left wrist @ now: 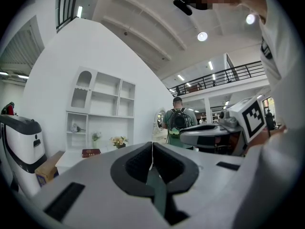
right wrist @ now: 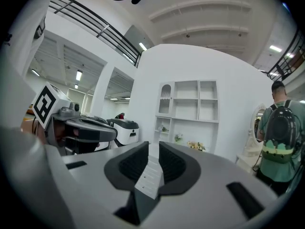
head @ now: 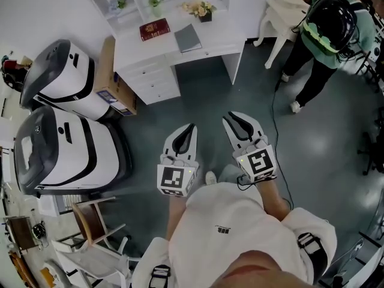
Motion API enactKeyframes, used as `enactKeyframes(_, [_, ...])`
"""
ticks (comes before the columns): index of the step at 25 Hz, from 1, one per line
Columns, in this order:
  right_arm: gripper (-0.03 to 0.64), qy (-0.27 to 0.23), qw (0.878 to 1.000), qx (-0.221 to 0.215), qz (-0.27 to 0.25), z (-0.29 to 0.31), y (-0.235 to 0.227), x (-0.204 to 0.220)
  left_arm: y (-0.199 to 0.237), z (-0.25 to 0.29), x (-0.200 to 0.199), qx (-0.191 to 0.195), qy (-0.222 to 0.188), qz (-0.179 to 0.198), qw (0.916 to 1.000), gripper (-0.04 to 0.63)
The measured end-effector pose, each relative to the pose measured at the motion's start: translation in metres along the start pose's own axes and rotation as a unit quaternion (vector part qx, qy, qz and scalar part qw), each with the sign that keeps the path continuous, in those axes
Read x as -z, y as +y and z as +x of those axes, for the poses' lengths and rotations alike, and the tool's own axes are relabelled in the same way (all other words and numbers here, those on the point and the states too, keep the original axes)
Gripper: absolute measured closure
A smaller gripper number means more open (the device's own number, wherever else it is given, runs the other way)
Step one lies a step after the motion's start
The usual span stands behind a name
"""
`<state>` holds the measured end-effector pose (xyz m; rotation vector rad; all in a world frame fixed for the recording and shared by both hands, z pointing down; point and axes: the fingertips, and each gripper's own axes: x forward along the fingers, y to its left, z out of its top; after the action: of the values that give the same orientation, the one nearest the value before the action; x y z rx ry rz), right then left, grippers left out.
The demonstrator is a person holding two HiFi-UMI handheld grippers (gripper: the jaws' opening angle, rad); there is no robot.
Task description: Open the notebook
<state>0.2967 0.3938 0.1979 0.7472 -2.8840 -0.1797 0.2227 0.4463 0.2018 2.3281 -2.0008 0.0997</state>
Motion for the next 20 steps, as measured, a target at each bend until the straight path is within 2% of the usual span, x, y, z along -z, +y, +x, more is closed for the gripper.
enactKeyframes(9, [0.561, 0.007, 1.0, 0.006, 0.007, 0.032, -0.02, 0.004, 0.021, 0.034, 0.001, 0.011, 0.004, -0.004, 0.9999, 0.595])
enactKeyframes(20, [0.561, 0.014, 1.0, -0.01, 0.012, 0.096, -0.067, 0.013, 0.06, 0.1, 0.0, 0.001, 0.014, -0.008, 0.9999, 0.595])
